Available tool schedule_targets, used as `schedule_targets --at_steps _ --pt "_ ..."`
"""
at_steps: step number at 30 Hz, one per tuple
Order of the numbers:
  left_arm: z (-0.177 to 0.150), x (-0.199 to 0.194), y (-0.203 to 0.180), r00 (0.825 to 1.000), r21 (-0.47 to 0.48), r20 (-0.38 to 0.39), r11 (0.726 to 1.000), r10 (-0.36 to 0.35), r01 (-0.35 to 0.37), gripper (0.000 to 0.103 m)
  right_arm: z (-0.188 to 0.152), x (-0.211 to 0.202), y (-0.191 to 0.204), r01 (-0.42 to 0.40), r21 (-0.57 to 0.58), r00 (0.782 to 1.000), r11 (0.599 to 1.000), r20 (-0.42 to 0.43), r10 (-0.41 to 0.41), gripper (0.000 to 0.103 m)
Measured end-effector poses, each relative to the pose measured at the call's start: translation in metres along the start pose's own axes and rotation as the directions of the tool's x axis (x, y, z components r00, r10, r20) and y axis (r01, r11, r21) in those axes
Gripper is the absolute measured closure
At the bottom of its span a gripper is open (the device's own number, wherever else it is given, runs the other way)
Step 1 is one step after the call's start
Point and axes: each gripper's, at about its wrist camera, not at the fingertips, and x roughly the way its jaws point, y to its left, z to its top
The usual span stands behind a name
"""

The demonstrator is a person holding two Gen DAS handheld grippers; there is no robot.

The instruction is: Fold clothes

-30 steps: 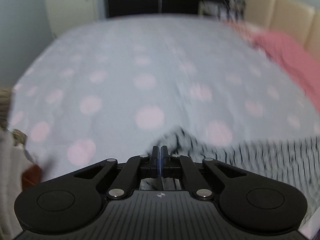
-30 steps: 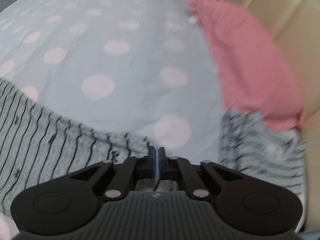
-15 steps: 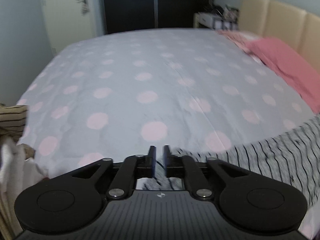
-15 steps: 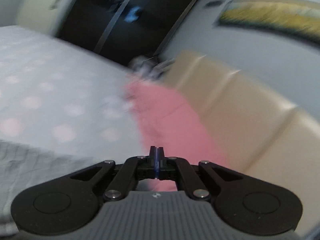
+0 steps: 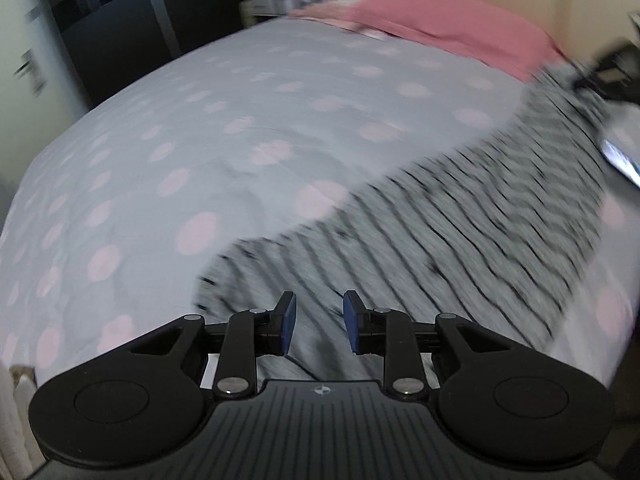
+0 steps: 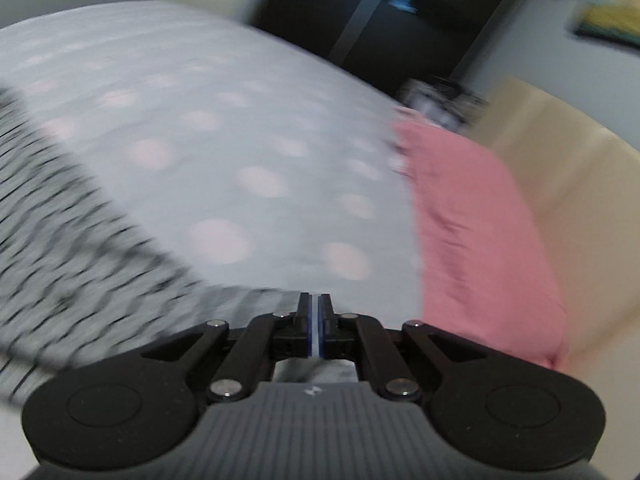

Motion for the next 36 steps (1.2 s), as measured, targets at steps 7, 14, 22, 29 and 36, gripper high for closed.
schedule_targets --at_steps 7,14,22,29,36 --pt "-0.035 -0.006 -0.062 0.997 0.165 -0.020 0.983 -0.077 0.079 0.077 -0.019 -0.022 0.066 -0.236 -0.176 0.972 0.956 -0.023 0.235 0.095" --pt "-0.076 -0.004 -0.115 0.997 0.392 -0.062 0.918 -0.039 0.060 0.057 -0.042 -0.043 0.137 -0.354 -0.325 0.932 0.877 -0.048 0.359 0.062" --pt "-0.096 0.025 -0.140 0.993 0.564 -0.077 0.825 0.090 -0.031 0.091 -0.059 -0.033 0.199 -0.321 -0.543 0.939 0.776 -0.077 0.335 0.064" --pt "-0.065 -0.003 -0.096 0.997 0.324 0.037 0.943 0.061 -0.070 0.103 -0.026 -0.047 0.167 -0.232 -0.441 0.957 0.867 0.059 0.286 0.098" --pt "-0.001 -0.023 -0.058 0.972 0.138 0.166 0.973 0.163 -0.187 0.103 0.024 -0.047 0.122 -0.098 -0.224 0.972 0.970 0.186 0.142 0.099"
